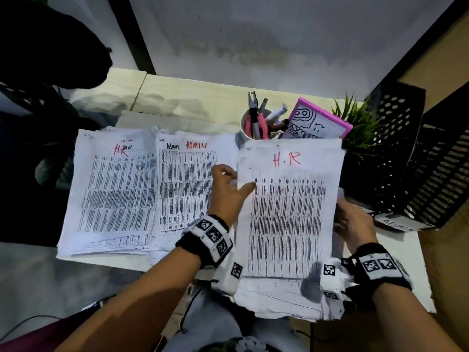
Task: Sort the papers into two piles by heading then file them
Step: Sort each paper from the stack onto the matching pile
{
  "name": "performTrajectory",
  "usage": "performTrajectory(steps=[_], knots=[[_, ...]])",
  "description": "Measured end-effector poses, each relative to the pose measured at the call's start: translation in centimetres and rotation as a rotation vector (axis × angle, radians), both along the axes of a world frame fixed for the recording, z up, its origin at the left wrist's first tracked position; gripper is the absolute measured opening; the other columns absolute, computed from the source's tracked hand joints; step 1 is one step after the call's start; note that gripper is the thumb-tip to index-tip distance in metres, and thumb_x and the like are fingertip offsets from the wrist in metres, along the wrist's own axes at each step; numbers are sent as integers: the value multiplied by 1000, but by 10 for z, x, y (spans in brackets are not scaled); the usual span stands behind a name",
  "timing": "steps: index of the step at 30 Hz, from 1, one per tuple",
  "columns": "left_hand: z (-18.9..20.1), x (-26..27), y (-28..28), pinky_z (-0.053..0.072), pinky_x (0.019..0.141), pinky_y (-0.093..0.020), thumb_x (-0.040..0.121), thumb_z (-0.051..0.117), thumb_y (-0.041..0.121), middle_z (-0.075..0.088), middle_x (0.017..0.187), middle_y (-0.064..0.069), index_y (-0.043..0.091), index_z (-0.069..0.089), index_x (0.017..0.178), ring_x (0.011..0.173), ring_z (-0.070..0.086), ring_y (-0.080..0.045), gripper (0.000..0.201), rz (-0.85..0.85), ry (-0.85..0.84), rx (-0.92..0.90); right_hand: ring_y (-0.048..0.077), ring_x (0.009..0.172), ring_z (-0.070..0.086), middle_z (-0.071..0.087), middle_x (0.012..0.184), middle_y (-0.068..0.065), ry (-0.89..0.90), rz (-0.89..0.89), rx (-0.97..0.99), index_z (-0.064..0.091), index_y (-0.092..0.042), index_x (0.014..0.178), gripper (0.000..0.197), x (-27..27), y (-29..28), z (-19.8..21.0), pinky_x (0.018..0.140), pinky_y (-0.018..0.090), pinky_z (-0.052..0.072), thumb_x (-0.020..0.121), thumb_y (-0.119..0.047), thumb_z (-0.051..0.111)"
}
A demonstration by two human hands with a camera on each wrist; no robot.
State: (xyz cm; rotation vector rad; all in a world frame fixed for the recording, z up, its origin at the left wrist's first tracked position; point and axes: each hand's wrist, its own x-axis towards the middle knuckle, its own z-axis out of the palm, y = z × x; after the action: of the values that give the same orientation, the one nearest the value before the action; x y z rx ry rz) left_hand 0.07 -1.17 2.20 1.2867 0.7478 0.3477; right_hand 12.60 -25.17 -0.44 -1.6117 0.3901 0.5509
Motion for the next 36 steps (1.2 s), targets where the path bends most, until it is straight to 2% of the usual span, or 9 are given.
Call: performTrajectory(steps=[4,7,10,13,17,23,28,32,36], knots=[[27,-24,76,50,82,-31,76,72,0,53,91,1,15,40,87,83,60,-5,37,258,-27,213,21,85,61,70,101,18,-177,242,-618,70,1,100,35,7,5,-36,74,23,38,80,-26,75],[36,-57,145,45,79,-19,78,73,7,60,82,4,20,58,75,76,56,0,19,372,64,375,31,89,61,66,94,19,-184,228,-802,67,-1,91,34,-1,13,-41,77,32,43,74,-27,81],[36,-91,205,46,73,-17,82,71,14,66,91,-8,13,70,96,86,63,-16,14,407,194,442,32,92,59,65,100,22,-206,296,-911,67,-3,94,54,-8,24,-47,80,38,46,62,-45,81],[25,-118,254,45,56,-14,84,68,9,56,70,-12,10,65,109,59,51,-22,25,363,357,425,40,109,50,59,113,29,-196,418,-1097,64,5,106,64,-12,36,-47,91,44,41,67,-42,82],[-3,-144,299,46,91,-32,81,67,4,64,112,-15,7,63,117,100,61,-28,36,249,615,584,42,101,55,58,108,27,-108,324,-1105,65,0,88,51,-10,42,-49,89,47,48,62,-38,87],[-38,-151,310,48,75,-24,79,51,-9,58,124,-21,5,56,125,99,60,-35,48,183,724,617,37,86,60,62,92,21,-112,232,-1101,62,-4,85,56,2,23,-86,72,43,54,51,-40,88],[-43,-134,283,29,108,-53,78,61,9,26,152,-16,13,56,125,138,21,-41,47,-9,1073,922,30,76,54,61,85,18,-299,35,-906,62,1,92,27,-22,41,-50,70,34,44,71,-10,76],[-32,-97,212,7,117,-47,80,60,2,10,158,-15,13,51,132,146,1,-33,54,-9,854,976,34,72,59,61,70,16,-422,22,-843,65,2,78,12,-30,28,-49,72,39,49,80,-10,65],[-37,-57,132,18,117,-42,86,54,-2,21,155,-13,10,53,129,145,11,-32,44,-177,425,883,39,80,64,69,81,26,-462,156,-847,72,5,85,15,-25,15,-44,80,38,49,84,-10,67]])
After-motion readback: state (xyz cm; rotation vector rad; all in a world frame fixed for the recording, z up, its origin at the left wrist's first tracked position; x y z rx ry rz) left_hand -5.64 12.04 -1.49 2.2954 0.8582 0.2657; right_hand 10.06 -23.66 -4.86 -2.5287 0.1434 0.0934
